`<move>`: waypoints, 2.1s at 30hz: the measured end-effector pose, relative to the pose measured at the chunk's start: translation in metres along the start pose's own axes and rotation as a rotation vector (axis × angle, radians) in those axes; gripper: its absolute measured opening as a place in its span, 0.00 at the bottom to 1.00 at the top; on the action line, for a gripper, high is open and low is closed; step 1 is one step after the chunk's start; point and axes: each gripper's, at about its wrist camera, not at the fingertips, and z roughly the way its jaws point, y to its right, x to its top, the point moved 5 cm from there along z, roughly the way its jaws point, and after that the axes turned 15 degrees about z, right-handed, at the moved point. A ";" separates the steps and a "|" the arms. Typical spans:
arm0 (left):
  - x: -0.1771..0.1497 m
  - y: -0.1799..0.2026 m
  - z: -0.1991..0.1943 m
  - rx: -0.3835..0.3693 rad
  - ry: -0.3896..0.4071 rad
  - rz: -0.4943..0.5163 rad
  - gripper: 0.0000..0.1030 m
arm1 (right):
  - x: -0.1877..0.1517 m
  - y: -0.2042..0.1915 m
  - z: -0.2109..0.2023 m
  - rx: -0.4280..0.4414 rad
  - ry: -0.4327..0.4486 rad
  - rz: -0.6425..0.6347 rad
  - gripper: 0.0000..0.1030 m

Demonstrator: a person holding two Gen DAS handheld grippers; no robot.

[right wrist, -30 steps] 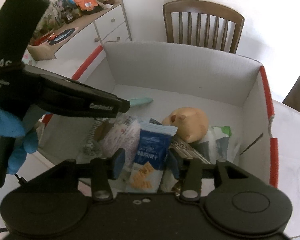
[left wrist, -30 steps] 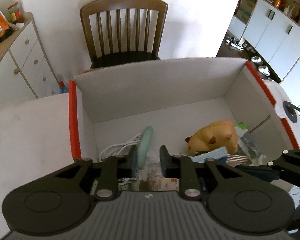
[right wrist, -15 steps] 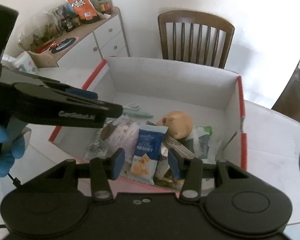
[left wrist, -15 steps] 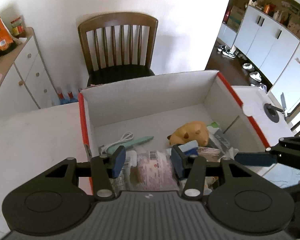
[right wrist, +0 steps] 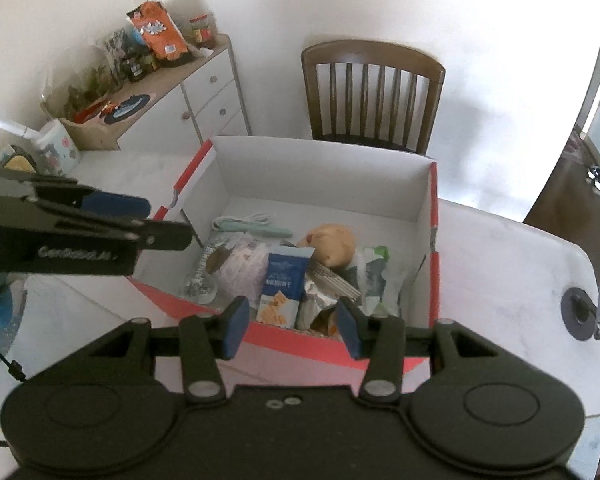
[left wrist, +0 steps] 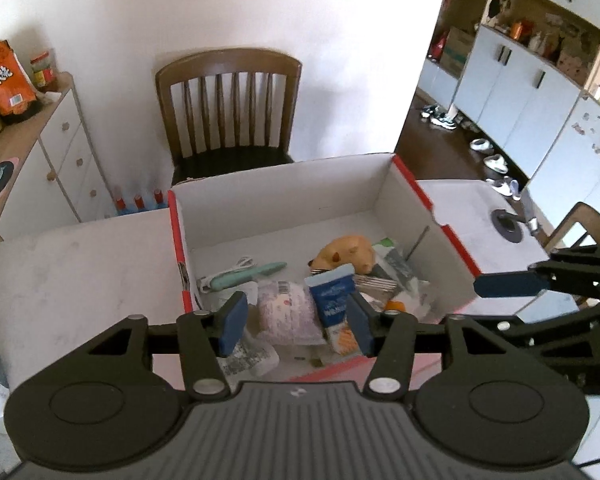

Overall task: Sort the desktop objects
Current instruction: 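Withdraw both open tools from the box back toward the glass tabletop, then reach the left tool to the black snack bag while the right reaches the seaweed bag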

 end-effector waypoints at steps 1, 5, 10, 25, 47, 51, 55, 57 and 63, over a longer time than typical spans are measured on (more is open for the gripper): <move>-0.001 0.002 -0.005 -0.006 0.008 0.000 0.56 | -0.001 0.001 -0.004 0.007 0.003 0.006 0.48; -0.008 0.011 -0.020 -0.020 0.026 0.000 0.62 | -0.005 0.004 -0.016 0.012 0.017 0.012 0.50; -0.025 0.025 -0.036 -0.033 0.036 0.008 0.73 | -0.014 0.006 -0.027 0.021 0.027 0.019 0.58; -0.083 0.053 -0.072 -0.066 0.068 0.004 1.00 | -0.055 0.008 -0.037 -0.004 0.040 0.046 0.66; -0.177 0.065 -0.080 -0.082 0.046 -0.014 1.00 | -0.116 -0.025 -0.025 0.019 0.012 0.055 0.73; -0.192 0.066 -0.074 -0.087 0.033 -0.013 1.00 | -0.125 -0.028 -0.017 0.019 0.000 0.065 0.73; -0.201 0.069 -0.070 -0.095 0.025 -0.008 1.00 | -0.131 -0.028 -0.011 0.014 -0.010 0.071 0.73; -0.205 0.071 -0.068 -0.094 0.025 -0.005 1.00 | -0.133 -0.029 -0.008 0.014 -0.016 0.072 0.73; -0.217 0.075 -0.056 -0.108 0.016 -0.027 1.00 | -0.145 -0.031 0.006 0.018 -0.054 0.061 0.73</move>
